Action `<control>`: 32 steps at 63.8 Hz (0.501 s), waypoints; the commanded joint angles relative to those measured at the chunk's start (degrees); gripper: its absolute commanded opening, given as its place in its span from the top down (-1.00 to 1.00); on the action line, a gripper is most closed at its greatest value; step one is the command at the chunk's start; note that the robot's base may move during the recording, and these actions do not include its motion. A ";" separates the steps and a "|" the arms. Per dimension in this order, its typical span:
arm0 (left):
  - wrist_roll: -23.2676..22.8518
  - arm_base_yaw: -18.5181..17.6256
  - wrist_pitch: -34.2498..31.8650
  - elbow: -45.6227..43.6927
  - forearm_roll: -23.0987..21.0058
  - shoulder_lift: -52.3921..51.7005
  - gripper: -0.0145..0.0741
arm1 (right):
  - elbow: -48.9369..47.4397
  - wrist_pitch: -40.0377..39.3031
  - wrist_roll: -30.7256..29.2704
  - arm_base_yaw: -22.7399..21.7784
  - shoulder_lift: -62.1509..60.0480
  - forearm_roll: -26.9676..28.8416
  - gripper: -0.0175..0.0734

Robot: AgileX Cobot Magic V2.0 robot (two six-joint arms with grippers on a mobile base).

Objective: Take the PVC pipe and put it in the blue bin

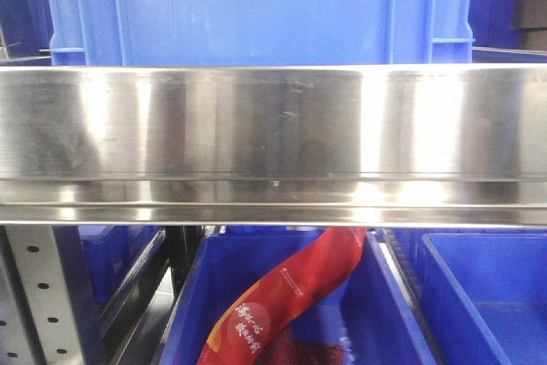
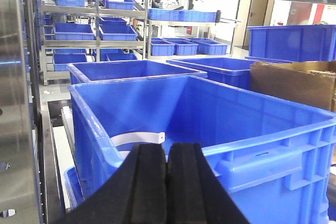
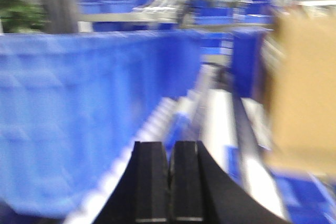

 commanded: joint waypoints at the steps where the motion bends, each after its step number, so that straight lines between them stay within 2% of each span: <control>1: -0.34 -0.25 -1.17 0.01 -0.05 -0.37 0.92 | 4.45 -0.37 -0.17 -2.74 -5.99 -0.23 0.98; 8: -0.34 -0.25 -1.17 0.01 -0.05 -0.37 0.92 | 10.37 -0.28 -0.17 -4.69 -12.39 -4.63 0.98; 13: -0.34 -0.25 -1.17 0.01 -0.05 -0.37 0.92 | 13.84 -0.28 0.11 -4.86 -17.29 -5.04 0.98; 17: -0.34 -0.25 -1.17 0.01 -0.05 -0.37 0.92 | 13.84 0.16 1.58 -4.86 -20.89 -5.04 0.98; 20: -0.34 -0.25 -1.17 0.01 -0.05 -0.37 0.92 | 13.84 4.18 2.57 -4.96 -21.01 -5.80 0.98; 32: -0.34 -0.25 -1.40 0.01 -0.05 -0.37 0.92 | 13.84 4.24 2.86 -4.94 -21.01 -6.04 0.98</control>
